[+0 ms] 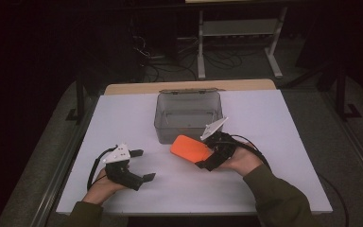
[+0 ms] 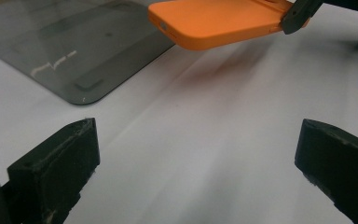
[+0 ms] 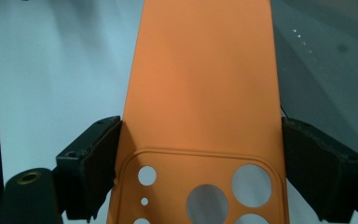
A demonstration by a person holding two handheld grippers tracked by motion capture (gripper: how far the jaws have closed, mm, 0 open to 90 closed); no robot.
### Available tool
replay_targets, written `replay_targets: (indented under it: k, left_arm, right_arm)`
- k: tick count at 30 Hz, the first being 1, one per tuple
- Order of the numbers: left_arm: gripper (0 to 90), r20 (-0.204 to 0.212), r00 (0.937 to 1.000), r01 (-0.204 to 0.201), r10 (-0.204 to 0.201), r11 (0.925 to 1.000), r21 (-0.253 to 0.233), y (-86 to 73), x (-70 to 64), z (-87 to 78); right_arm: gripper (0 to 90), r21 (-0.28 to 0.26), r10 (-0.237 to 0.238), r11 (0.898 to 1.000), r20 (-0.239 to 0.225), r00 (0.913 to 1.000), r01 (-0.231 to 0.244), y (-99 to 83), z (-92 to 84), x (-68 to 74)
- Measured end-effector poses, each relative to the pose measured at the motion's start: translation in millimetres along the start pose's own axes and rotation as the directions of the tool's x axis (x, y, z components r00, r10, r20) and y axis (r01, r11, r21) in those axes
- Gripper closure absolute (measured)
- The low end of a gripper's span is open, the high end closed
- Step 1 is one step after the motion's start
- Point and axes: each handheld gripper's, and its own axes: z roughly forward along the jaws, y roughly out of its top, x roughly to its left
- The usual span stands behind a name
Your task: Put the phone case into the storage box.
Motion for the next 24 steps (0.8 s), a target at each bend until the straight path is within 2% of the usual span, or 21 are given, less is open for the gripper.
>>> replay_targets:
  k: [4,17,24]
  left_arm:
    - [0.0,0.001,1.0000,-0.002,0.002,1.0000,0.000,0.1,0.6,0.3]
    - [0.0,0.003,0.9997,-0.023,0.023,0.9997,-0.007,2.9,-0.3,2.4]
    - [0.0,-0.010,0.9992,-0.039,0.039,0.9992,-0.005,6.9,-2.3,5.9]
  right_arm:
    - [14.7,-0.014,-0.006,1.000,-0.010,0.9999,0.006,2.2,1.0,1.1]
    - [14.7,-0.004,-0.013,1.000,-0.013,0.9998,0.013,0.8,0.8,2.1]
    - [14.7,-0.004,-0.018,1.000,-0.012,0.9998,0.018,-0.1,0.2,2.1]
